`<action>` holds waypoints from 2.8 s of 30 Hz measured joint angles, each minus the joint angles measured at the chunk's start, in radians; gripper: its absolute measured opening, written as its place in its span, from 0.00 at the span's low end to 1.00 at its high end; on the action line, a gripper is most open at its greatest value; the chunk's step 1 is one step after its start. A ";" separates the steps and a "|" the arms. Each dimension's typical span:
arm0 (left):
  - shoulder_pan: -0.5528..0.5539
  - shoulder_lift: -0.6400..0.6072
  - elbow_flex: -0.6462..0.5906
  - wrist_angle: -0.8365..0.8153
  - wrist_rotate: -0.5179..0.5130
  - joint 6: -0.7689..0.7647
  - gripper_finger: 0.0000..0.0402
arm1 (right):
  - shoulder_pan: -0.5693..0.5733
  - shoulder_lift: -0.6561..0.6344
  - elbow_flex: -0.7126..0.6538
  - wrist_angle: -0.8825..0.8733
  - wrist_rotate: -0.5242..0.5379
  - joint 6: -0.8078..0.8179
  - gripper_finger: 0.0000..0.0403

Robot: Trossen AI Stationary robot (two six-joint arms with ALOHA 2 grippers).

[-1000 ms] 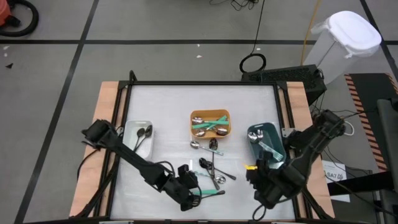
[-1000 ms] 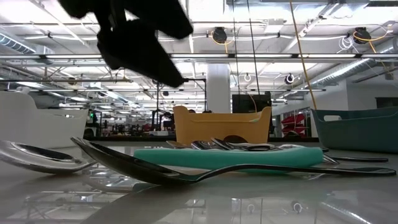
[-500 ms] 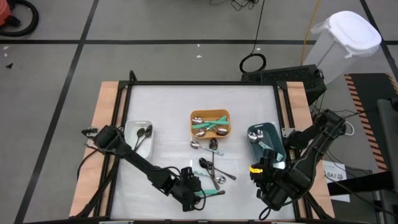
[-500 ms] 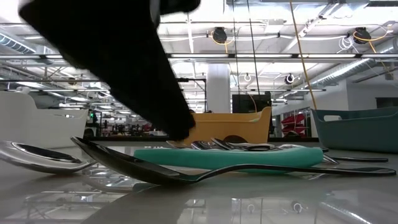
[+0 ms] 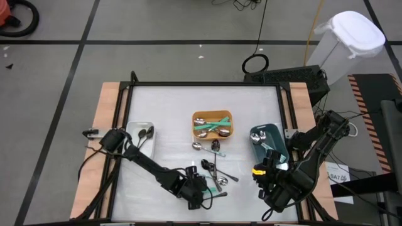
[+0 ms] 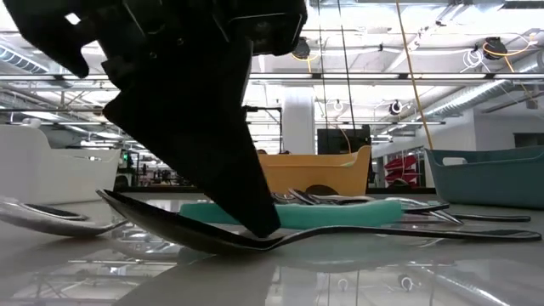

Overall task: Sort silverware by color (type)
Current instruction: Put the green spoon into the orange bin

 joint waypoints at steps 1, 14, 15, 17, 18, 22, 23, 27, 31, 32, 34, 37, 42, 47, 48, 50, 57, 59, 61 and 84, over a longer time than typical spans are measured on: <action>0.000 0.000 0.000 -0.009 0.009 0.001 0.55 | 0.000 0.000 0.000 0.000 0.000 0.005 0.48; -0.021 0.022 0.004 -0.052 0.068 0.014 0.44 | 0.000 0.000 0.000 -0.001 0.029 0.008 0.48; -0.027 0.023 0.004 -0.055 0.064 0.012 0.41 | 0.000 0.000 0.000 -0.001 0.028 0.008 0.48; -0.033 0.024 0.004 -0.059 0.062 0.007 0.36 | 0.000 0.000 0.000 -0.003 0.027 0.009 0.48; -0.035 0.024 0.003 -0.060 0.061 0.002 0.32 | 0.000 0.000 0.000 -0.005 0.027 0.009 0.48; -0.032 0.026 0.005 -0.064 0.075 -0.014 0.17 | 0.000 0.000 0.000 -0.009 0.024 0.006 0.48; -0.030 0.026 0.008 -0.068 0.076 -0.022 0.13 | 0.000 0.000 0.000 -0.010 0.024 0.000 0.48; -0.016 0.029 0.046 -0.110 0.091 -0.033 0.11 | 0.000 0.000 0.000 -0.016 0.023 -0.015 0.48; -0.005 0.037 0.105 -0.181 0.062 -0.032 0.11 | -0.001 0.000 0.000 -0.018 0.023 -0.017 0.48; -0.001 0.038 0.124 -0.210 0.053 -0.030 0.11 | -0.001 0.000 0.000 -0.018 0.023 -0.017 0.48; 0.010 0.038 0.157 -0.253 0.037 -0.021 0.11 | -0.001 0.000 0.000 -0.018 0.023 -0.017 0.48; 0.026 0.037 0.204 -0.275 0.007 -0.015 0.11 | -0.001 0.000 0.000 -0.011 0.022 -0.017 0.48; 0.044 0.037 0.283 -0.314 -0.004 0.003 0.11 | -0.001 -0.010 0.000 0.059 0.019 -0.026 0.48; 0.056 0.035 0.361 -0.334 -0.010 0.035 0.11 | -0.003 -0.038 0.001 0.138 0.019 -0.019 0.48; 0.058 0.035 0.376 -0.335 -0.012 0.042 0.11 | -0.003 -0.046 0.001 0.153 0.019 -0.009 0.48; 0.060 0.034 0.411 -0.345 -0.015 0.060 0.11 | -0.003 -0.067 0.001 0.194 0.021 -0.010 0.48; 0.064 0.033 0.553 -0.359 -0.073 0.147 0.11 | -0.002 -0.156 0.001 0.367 0.077 -0.126 0.48; 0.068 0.033 0.589 -0.357 -0.086 0.161 0.11 | -0.002 -0.177 0.001 0.396 0.126 -0.152 0.48; 0.074 0.032 0.621 -0.359 -0.098 0.174 0.11 | -0.002 -0.198 0.001 0.419 0.158 -0.180 0.49; 0.114 0.030 0.827 -0.376 -0.108 0.328 0.11 | -0.011 -0.233 0.001 0.397 0.126 -0.279 0.65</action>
